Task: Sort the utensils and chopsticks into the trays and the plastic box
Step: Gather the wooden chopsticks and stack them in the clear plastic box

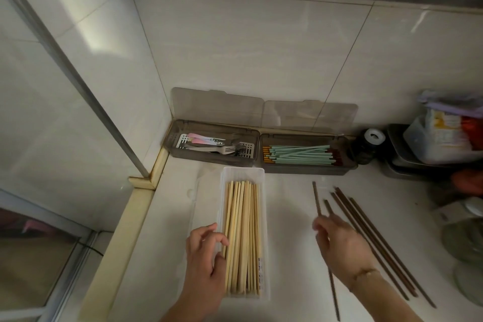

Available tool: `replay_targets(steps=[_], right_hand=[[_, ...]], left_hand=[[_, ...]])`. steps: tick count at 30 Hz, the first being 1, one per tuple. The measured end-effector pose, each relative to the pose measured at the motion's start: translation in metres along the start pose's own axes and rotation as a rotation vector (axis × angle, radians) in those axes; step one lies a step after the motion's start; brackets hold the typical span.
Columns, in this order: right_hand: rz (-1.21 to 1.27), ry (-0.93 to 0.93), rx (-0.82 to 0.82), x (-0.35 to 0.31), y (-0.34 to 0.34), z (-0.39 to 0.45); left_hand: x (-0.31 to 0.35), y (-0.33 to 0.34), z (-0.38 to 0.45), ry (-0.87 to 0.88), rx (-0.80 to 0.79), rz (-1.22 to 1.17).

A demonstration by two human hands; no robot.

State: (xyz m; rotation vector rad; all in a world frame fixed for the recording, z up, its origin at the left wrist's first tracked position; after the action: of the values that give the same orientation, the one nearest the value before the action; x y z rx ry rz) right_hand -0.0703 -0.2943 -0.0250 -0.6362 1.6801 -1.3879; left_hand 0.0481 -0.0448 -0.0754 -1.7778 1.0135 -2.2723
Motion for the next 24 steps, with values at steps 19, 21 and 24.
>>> replay_targets(steps=[19,21,24], right_hand=[[-0.323,-0.317,-0.207,-0.133,0.051,0.055],[-0.377,-0.338,-0.234,-0.138,0.054,0.054],[-0.422,-0.35,-0.255,-0.14,0.058,0.051]], left_hand=[[0.001,-0.002,0.0,0.006,0.016,0.019],[0.001,-0.002,0.001,0.004,0.023,0.015],[0.001,-0.002,0.001,0.001,0.023,0.023]])
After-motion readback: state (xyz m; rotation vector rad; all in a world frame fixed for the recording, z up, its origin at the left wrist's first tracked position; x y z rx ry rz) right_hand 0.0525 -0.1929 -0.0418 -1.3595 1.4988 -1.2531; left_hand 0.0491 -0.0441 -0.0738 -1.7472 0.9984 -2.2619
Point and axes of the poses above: each hand's wrist, its own z-axis towards the middle knuckle, its own y-axis out of the palm, x = y × z, the point moved 5 cm from there along z, towards the middle knuckle, and after that the axes turned 1 degree about x, right-handed, at the moved point
